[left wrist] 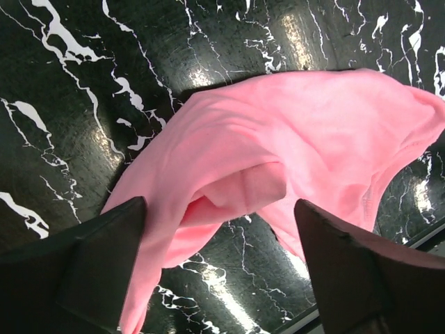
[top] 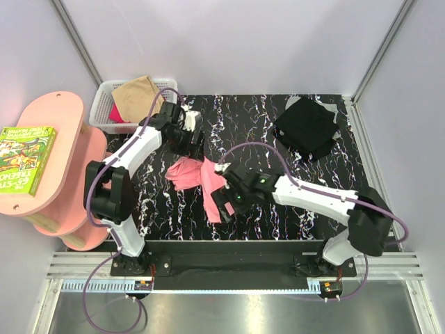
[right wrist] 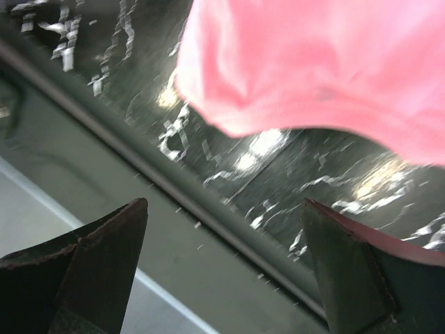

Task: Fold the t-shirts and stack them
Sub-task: Move the tshirt to the center of the board, then flatten the tshirt out

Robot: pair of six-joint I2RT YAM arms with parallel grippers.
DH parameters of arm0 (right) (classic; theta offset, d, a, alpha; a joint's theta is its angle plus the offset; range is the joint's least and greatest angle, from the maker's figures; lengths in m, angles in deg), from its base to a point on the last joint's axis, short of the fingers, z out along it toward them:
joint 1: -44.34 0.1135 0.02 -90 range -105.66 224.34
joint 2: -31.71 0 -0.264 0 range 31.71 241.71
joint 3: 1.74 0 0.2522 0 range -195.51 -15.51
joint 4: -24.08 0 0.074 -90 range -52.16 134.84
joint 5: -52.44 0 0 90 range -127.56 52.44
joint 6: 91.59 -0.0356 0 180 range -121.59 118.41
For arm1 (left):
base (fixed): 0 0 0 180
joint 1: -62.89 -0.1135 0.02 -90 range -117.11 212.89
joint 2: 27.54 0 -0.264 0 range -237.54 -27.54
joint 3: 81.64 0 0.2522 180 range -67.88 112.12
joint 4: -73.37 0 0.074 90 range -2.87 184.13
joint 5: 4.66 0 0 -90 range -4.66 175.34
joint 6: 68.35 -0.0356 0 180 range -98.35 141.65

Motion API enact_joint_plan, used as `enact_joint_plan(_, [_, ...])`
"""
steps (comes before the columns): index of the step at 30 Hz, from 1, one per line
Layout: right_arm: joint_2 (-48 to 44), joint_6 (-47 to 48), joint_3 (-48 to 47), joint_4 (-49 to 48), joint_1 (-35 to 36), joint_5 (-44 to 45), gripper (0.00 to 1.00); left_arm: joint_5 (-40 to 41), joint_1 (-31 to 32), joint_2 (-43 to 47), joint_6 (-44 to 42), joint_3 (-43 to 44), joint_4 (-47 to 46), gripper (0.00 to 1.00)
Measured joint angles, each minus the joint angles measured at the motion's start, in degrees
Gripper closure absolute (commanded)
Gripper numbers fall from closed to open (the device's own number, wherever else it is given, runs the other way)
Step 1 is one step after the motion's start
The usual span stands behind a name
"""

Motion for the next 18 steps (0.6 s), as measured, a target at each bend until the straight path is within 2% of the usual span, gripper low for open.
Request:
enact_joint_plan(3, [4.6,2.9,-4.3,1.3,3.2,6.9,0.00,0.0,-0.3,1.4,-0.3,-0.8,-0.3,0.02])
enact_joint_plan(8, [9.1,6.1,-8.2,1.8,5.5,12.9,0.00,-0.3,-1.7,7.0,-1.2,-4.3,-0.7,0.02])
enact_joint_plan(18, [14.2,5.6,-7.2,-0.4,7.5,13.4,0.00,-0.5,-4.4,10.4,-2.8,-11.0,-1.1,0.04])
